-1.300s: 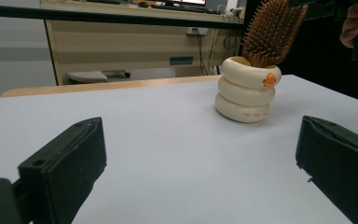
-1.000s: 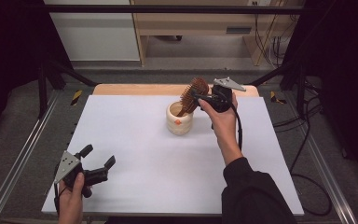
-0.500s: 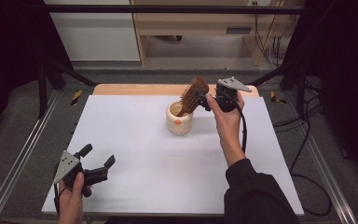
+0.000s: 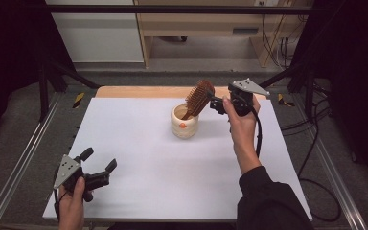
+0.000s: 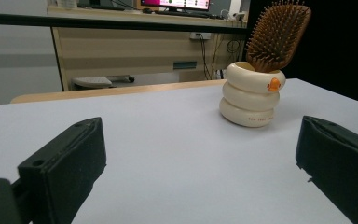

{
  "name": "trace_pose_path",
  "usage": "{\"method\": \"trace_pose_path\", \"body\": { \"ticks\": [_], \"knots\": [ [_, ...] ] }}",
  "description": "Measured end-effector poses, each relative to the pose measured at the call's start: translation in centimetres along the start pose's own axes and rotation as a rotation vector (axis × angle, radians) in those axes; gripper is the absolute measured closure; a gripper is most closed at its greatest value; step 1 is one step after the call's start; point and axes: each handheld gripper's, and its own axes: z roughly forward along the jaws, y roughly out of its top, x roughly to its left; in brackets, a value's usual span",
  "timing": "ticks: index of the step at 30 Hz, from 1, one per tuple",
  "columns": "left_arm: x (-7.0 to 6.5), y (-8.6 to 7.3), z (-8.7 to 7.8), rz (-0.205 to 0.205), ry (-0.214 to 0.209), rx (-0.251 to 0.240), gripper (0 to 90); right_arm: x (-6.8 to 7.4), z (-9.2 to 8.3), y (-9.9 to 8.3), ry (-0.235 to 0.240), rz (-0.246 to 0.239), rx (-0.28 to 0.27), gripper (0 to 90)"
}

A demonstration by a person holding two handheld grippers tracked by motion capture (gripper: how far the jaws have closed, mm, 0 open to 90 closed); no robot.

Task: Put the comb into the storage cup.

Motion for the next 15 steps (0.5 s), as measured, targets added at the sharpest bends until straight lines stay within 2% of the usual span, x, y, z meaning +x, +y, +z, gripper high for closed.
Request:
{"method": "trace_pose_path", "body": {
  "ticks": [6,15],
  "knots": [
    [0.2,0.1,-0.1,0.003,0.005,-0.007,1.7,0.0,-0.8,0.7,0.028,0.01,-0.025,8.7],
    [0.8,0.2,-0.4,-0.004,0.02,-0.013,1.7,0.4,-1.9,0.9,0.005,-0.044,-0.086,4.5]
  ]
}}
